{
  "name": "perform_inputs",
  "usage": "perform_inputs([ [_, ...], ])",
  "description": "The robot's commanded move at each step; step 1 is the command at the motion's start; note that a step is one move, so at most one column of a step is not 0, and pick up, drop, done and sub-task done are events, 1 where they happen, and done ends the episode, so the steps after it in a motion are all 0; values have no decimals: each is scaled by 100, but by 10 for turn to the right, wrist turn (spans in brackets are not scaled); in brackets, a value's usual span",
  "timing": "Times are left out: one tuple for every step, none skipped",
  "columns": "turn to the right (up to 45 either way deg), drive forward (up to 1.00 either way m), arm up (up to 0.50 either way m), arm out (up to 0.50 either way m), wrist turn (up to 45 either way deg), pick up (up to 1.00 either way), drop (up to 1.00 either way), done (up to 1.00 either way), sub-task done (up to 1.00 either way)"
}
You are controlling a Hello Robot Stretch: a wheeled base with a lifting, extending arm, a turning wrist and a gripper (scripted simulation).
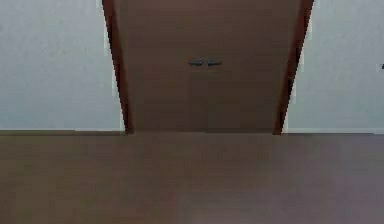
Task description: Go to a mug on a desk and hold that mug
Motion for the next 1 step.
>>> perform_inputs([
  [450, 0, 0, 0, 0, 0, 0, 0, 0],
])
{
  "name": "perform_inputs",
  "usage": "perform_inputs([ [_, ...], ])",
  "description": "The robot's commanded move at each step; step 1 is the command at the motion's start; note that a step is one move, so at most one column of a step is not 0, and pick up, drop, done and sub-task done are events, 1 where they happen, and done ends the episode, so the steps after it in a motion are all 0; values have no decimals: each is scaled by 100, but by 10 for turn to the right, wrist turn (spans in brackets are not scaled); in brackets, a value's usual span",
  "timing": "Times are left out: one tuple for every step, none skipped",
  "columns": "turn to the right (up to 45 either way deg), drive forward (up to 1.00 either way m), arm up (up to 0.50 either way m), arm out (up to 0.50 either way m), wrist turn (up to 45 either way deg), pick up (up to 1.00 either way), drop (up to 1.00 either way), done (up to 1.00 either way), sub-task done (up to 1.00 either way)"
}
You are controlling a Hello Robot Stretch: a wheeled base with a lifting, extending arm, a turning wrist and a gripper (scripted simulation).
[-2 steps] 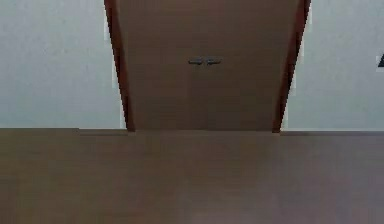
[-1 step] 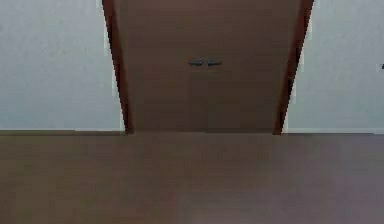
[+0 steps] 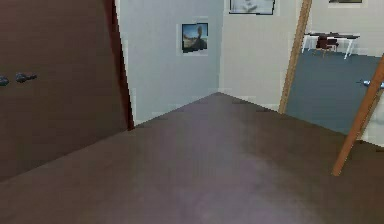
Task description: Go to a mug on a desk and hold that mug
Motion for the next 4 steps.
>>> perform_inputs([
  [240, 0, 0, 0, 0, 0, 0, 0, 0],
  [0, 100, 0, 0, 0, 0, 0, 0, 0],
  [0, 90, 0, 0, 0, 0, 0, 0, 0],
  [360, 0, 0, 0, 0, 0, 0, 0, 0],
])
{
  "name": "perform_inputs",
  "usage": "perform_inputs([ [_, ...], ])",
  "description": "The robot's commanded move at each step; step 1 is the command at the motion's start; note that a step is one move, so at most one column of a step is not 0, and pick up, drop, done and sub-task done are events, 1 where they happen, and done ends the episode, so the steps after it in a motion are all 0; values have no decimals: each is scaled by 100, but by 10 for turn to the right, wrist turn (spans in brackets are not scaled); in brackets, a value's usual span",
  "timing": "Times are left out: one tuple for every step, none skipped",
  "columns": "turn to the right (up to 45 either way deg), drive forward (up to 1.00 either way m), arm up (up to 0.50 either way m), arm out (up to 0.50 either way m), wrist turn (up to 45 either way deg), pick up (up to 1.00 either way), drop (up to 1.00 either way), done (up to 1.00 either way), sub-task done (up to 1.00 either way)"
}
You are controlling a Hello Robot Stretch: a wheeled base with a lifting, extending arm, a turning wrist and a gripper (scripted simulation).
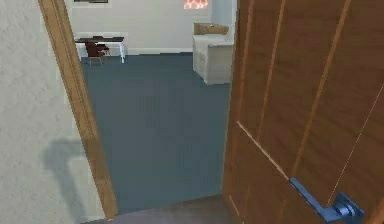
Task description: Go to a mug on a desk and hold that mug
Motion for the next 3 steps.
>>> perform_inputs([
  [30, 0, 0, 0, 0, 0, 0, 0, 0],
  [0, 5, 0, 0, 0, 0, 0, 0, 0],
  [-90, 0, 0, 0, 0, 0, 0, 0, 0],
])
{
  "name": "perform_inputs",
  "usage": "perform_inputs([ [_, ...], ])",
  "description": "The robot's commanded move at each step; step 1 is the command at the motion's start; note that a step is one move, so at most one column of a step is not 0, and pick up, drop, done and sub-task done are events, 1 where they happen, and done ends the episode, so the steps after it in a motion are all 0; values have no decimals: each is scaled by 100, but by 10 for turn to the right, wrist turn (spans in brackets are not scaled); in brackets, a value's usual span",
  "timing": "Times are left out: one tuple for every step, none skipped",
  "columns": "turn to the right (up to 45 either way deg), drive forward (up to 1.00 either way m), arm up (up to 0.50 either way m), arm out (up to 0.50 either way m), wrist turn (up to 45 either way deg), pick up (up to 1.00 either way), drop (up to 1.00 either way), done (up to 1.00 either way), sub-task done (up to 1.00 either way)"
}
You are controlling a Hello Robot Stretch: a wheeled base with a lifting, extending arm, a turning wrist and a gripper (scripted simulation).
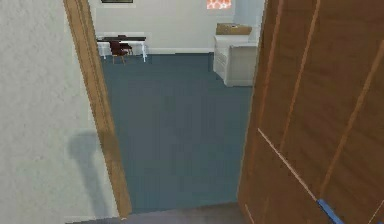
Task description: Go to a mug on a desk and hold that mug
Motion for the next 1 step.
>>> perform_inputs([
  [0, 100, 0, 0, 0, 0, 0, 0, 0],
])
